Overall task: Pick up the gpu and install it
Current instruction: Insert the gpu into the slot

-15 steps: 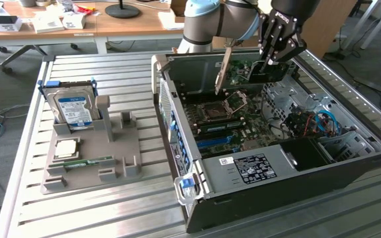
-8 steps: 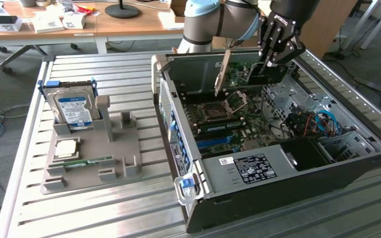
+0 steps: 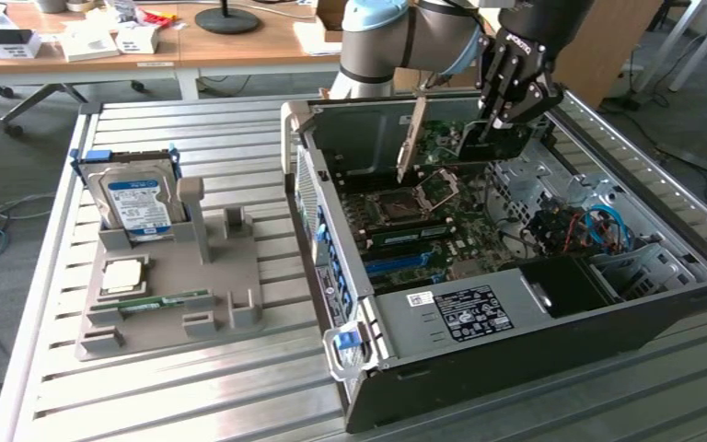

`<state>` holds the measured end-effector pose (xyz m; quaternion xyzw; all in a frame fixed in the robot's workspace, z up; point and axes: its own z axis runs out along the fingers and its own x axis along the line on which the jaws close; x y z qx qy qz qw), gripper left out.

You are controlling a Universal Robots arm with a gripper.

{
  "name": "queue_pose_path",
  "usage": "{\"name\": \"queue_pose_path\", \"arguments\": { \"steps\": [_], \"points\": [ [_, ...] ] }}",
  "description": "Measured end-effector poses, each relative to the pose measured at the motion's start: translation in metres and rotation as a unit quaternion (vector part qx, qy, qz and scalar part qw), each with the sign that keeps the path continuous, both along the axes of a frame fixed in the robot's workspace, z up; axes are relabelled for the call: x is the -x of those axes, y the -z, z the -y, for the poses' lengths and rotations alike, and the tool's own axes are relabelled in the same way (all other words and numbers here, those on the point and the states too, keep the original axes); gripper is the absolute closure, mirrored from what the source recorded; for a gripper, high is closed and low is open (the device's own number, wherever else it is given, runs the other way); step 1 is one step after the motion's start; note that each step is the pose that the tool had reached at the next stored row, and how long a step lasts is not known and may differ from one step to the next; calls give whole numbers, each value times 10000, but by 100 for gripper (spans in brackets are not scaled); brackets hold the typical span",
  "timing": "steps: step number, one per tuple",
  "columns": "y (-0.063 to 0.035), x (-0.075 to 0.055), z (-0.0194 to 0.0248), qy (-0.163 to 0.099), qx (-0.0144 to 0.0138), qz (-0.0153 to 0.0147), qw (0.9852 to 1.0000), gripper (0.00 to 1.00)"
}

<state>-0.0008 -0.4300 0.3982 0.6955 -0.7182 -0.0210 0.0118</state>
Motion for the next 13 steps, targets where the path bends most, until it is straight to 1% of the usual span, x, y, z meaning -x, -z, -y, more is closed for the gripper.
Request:
{"name": "queue_pose_path", "arguments": {
  "steps": [4,13],
  "points": [
    [23,2,0,0,0,0,10000,74],
    [25,8,0,2,0,0,10000,74]
  ]
}}
